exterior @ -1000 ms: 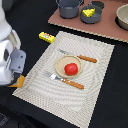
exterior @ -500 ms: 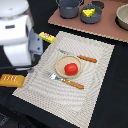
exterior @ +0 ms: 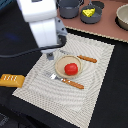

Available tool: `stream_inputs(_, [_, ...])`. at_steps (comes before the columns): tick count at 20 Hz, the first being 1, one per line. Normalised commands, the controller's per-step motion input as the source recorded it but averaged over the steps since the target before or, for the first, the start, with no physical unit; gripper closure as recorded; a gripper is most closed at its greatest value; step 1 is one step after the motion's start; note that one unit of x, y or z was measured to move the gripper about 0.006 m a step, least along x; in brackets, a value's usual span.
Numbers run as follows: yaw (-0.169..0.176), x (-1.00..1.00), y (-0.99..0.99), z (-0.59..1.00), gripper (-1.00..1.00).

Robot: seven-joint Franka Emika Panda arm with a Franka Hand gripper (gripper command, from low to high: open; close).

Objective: Interact with the objects in diverse but meaningful ways.

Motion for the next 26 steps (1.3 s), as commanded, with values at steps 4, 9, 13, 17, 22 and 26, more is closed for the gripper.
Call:
stream_inputs(4, [-0.036, 0.96, 0.04, 0.03, -1.00])
stream_inputs(9, [-0.041, 0.92, 0.04, 0.00, -1.00])
stream_inputs(13, [-0.040, 0.89, 0.07, -0.01, -1.00])
stream_inputs(17, [-0.039, 0.91, 0.15, 0.00, -1.00])
stream_inputs(22, [-0.014, 0.45, 0.07, -0.11, -1.00])
stream_inputs(26, [-0.004, 0.20, 0.02, -0.18, -1.00])
